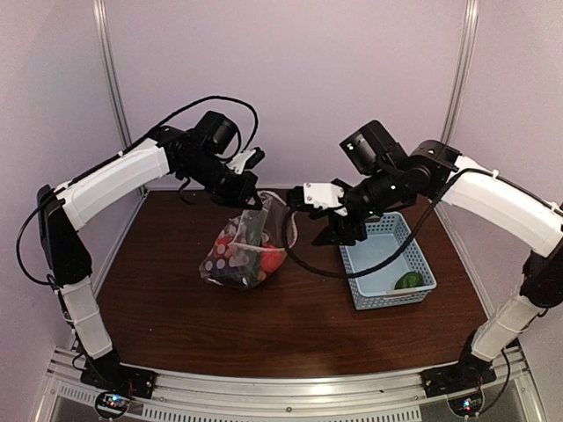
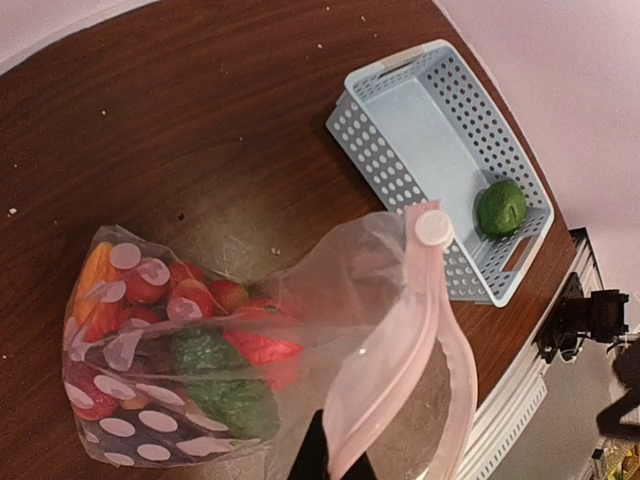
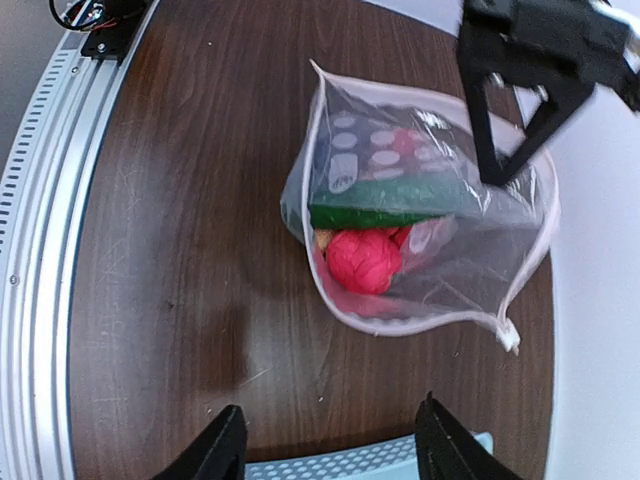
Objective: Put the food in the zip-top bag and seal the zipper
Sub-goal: Adjust the zipper food storage bag at the center of the board, then pick up the fake fruit from the bin.
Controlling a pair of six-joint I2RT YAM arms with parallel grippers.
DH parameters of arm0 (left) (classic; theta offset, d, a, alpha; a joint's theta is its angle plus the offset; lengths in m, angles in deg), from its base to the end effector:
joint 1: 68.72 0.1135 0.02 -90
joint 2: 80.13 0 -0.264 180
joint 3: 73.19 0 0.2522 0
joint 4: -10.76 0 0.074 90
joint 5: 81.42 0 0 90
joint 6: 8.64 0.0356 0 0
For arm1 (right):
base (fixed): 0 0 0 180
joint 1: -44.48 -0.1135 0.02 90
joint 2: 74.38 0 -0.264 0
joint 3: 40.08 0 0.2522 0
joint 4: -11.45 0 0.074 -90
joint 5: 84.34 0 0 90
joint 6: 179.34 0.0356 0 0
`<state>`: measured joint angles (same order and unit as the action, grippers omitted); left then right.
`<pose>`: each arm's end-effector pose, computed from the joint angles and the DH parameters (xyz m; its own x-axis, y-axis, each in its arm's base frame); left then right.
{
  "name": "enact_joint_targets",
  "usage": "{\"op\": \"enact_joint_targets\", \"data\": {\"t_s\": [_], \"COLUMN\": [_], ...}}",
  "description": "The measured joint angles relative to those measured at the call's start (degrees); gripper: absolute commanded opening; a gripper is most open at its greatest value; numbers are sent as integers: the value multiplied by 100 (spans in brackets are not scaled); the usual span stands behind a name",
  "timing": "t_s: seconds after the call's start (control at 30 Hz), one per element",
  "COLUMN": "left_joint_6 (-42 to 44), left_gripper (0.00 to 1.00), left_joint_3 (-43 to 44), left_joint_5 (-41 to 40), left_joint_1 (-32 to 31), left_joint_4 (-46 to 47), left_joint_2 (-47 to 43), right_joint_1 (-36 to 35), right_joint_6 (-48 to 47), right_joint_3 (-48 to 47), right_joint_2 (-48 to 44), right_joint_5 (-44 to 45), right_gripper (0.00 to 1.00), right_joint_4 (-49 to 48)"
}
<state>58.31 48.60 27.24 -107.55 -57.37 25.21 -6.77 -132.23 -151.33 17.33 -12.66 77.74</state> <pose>0.3033 -0.2587 0.3550 -0.8555 0.2124 -0.4723 0.4495 0.7573 -0.4738 0.2037 0.2717 0.3832 0.2616 -0.7063 -0.6578 -0.9515 -0.0743 -0.2986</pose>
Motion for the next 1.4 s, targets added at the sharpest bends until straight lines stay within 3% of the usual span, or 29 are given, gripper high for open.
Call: {"op": "enact_joint_targets", "data": {"t_s": [0.17, 0.3, 0.4, 0.7, 0.77, 0.87, 0.93, 1.2, 1.4], "left_joint_6": [0, -2, -15, -59, -63, -63, -63, -63, -63], "left_gripper": [0, 0, 0, 0, 0, 0, 0, 0, 0], "left_joint_3": [-210, -306, -409, -428, -437, -463, -466, -520, -540], "left_joint_5": [94, 177, 227, 313, 315, 313, 310, 306, 297], "left_joint_1": [0, -2, -2, -2, -2, -2, -2, -2, -2], "left_joint_4": [44, 127, 205, 219, 221, 223, 223, 227, 229], "left_joint_2": [9, 9, 9, -42, -87, -170, -197, -240, -240], "right_joint_1": [1147, 2094, 2481, 3261, 3322, 3340, 3340, 3351, 3351], "right_joint_6": [240, 286, 234, -503, -778, -1220, -1460, -2044, -2234], "right_joint_3": [1300, 1996, 2284, 2516, 2542, 2546, 2542, 2470, 2610], "right_joint_2": [-1097, -1714, -1775, -1473, -1360, -1156, -1003, -162, -50], "right_joint_5": [-380, -398, -328, 219, 310, 404, 494, 1014, 1200], "right_gripper": [71, 96, 100, 96, 87, 65, 61, 60, 64], "right_joint_4": [26, 94, 260, 835, 890, 1027, 1126, 1292, 1338]}}
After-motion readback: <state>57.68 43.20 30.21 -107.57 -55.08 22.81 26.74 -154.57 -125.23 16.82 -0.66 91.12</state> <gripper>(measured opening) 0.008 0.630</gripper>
